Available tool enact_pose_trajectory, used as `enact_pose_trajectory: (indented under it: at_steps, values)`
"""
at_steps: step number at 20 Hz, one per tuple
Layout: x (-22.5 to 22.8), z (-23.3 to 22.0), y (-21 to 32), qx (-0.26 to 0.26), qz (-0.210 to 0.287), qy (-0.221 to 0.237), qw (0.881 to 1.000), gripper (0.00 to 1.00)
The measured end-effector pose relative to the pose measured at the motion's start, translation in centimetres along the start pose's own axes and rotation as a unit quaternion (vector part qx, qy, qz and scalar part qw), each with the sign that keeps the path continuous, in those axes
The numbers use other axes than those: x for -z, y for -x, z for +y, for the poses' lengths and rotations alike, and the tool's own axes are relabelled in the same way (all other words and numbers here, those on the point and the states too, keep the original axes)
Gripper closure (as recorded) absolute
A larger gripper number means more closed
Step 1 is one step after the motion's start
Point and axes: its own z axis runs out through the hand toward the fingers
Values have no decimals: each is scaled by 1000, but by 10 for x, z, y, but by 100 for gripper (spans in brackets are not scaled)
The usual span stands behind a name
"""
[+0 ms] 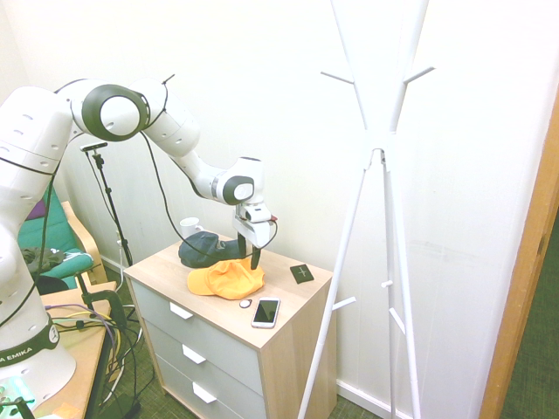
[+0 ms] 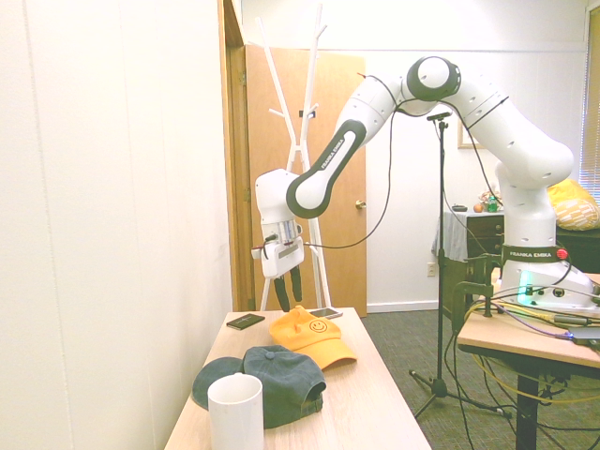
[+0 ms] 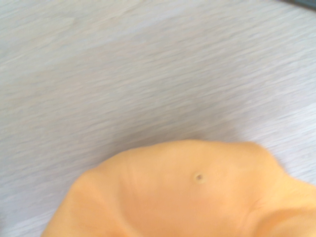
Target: Hang the cap
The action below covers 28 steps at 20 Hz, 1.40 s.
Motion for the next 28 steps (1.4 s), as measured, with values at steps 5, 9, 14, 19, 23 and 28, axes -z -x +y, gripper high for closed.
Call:
enact_pose_trajectory:
  at_steps: [5, 9, 14, 19, 23, 28]
  values:
    - [2, -4, 15, 6, 0, 6, 1000, 0]
    - [5, 5, 18, 4, -1, 12, 1000, 100]
    - [7, 10, 20, 4, -1, 13, 1000, 100]
    - [7, 12, 15, 0, -1, 13, 1000, 100]
    - [7, 12, 15, -1, -1, 13, 1000, 100]
    - [4, 14, 12, -3, -2, 15, 1000, 100]
